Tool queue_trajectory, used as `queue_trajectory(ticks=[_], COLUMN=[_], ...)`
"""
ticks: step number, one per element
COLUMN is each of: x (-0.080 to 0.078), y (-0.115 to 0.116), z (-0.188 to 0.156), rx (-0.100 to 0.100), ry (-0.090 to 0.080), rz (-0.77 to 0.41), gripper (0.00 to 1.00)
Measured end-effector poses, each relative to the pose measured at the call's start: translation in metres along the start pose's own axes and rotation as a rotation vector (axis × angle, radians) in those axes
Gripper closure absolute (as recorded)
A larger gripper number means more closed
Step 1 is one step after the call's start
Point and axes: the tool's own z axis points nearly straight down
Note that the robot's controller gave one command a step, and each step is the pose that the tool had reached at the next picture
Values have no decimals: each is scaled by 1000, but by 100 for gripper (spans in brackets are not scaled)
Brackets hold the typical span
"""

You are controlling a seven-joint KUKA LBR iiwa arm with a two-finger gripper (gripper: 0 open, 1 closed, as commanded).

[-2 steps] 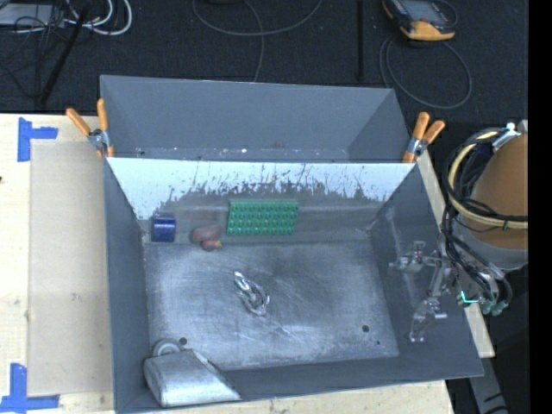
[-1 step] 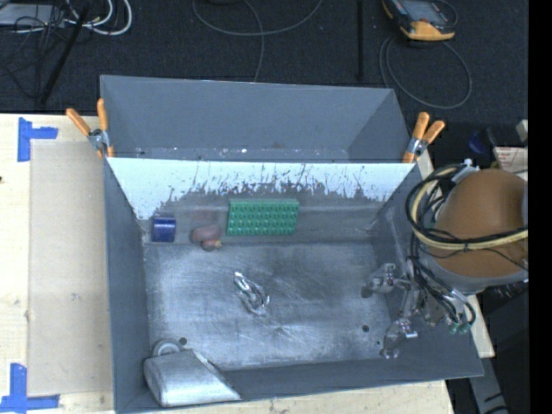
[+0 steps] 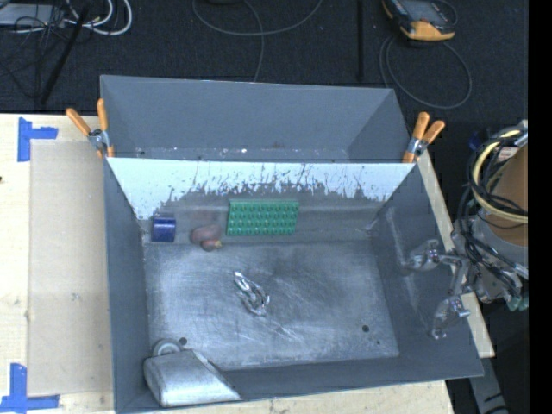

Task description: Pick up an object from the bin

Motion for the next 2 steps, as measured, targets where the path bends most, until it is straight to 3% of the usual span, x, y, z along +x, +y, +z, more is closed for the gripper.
queue_trajectory(ticks=[1,2], x=[-39,-57], y=[104,197], z=[164,146], rx=[-5,-10], ry=[3,4], rz=[-221,-223], gripper=[0,0])
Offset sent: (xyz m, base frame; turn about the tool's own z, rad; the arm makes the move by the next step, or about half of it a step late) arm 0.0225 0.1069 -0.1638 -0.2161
